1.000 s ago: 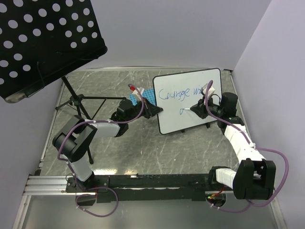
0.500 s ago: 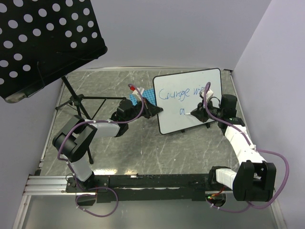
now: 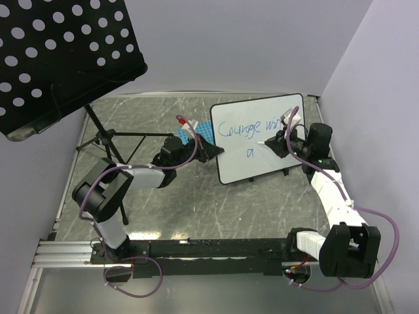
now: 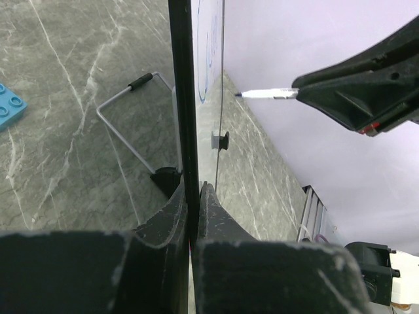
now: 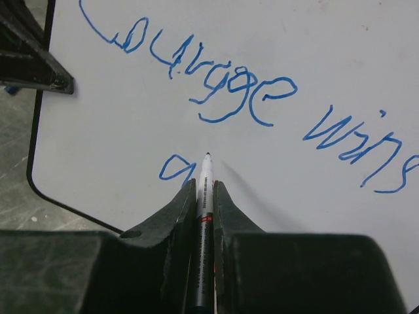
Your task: Write a sentence on the whiteboard
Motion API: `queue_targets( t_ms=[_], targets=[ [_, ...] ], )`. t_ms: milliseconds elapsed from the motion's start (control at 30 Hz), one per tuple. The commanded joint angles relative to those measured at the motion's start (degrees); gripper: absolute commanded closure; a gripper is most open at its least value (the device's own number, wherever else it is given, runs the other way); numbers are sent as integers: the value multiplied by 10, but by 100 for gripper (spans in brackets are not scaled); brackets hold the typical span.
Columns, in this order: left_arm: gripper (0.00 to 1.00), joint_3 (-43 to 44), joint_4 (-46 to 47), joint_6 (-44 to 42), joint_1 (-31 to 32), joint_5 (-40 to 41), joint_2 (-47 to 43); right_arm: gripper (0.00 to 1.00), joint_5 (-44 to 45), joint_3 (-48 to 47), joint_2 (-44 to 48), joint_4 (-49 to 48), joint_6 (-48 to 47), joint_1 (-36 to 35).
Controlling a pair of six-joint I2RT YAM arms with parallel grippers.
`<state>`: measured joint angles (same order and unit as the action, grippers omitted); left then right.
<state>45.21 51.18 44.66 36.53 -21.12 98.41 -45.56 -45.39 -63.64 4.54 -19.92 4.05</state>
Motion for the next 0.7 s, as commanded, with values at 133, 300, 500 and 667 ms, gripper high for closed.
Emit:
queue_targets(
  t_ms=[133, 300, 500, 667],
  targets=[
    [99, -1, 22, -41, 8, -27, -1, 100, 29, -20, -37, -95, 45, 3],
    [99, 1, 24, -40, 8, -28, 3, 100, 26, -17, -41, -94, 41, 0],
    [99, 3, 22, -41, 9, -28, 1, 100, 15, -19, -48, -68, 27, -1],
    [99, 1, 22, -41, 8, -27, 2, 100, 10, -17, -54, -53, 16, -1]
  ],
)
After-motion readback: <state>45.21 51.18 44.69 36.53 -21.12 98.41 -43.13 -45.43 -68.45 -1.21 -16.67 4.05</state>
